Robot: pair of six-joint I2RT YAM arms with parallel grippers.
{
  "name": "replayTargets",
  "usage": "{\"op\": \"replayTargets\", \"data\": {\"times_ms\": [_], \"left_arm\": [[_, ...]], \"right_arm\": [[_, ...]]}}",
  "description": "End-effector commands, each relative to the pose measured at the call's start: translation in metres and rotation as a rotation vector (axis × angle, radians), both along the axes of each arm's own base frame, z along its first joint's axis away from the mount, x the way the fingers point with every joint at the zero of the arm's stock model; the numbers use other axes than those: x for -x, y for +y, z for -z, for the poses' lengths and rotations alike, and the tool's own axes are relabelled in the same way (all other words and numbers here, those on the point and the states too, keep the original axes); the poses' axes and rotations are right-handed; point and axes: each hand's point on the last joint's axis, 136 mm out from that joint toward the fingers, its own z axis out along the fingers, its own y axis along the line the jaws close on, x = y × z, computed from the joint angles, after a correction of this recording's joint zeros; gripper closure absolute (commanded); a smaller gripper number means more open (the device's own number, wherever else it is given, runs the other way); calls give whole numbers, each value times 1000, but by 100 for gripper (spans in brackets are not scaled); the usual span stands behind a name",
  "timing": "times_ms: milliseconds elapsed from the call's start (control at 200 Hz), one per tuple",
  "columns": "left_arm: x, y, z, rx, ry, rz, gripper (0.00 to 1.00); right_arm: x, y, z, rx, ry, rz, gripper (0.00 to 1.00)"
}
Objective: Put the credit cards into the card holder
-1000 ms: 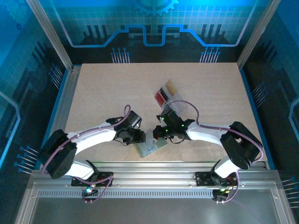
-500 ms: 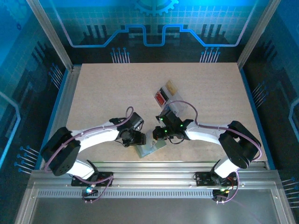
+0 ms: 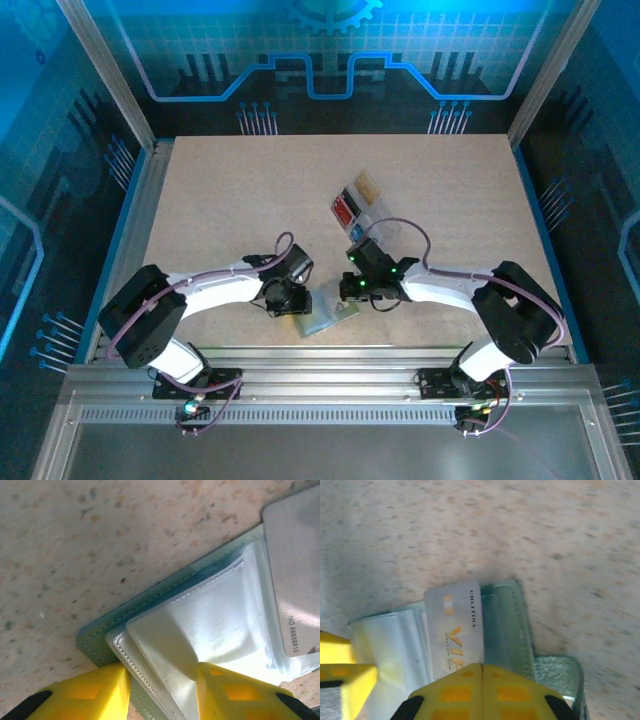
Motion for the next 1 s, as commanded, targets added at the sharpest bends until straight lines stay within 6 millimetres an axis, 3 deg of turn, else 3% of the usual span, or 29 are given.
{"op": "replayTargets", "data": {"times_ms": [0, 100, 190, 500, 996], "left_arm": [[-6, -8, 24, -24, 5, 40, 65], [-12, -17, 30, -13, 5, 66, 67], [-13, -22, 33, 0, 10, 78, 68], [-5, -20, 38, 6, 19, 82, 69], [-1, -17, 44, -3, 33, 77, 69]], "right_arm": [[12, -42, 17, 110, 42, 123, 100], [20, -59, 24, 124, 46, 189, 100], [20, -61, 21, 100, 18, 203, 100], [-6, -24, -25, -126, -125, 149, 100], [-18, -4, -22, -294, -109, 161, 100]]}}
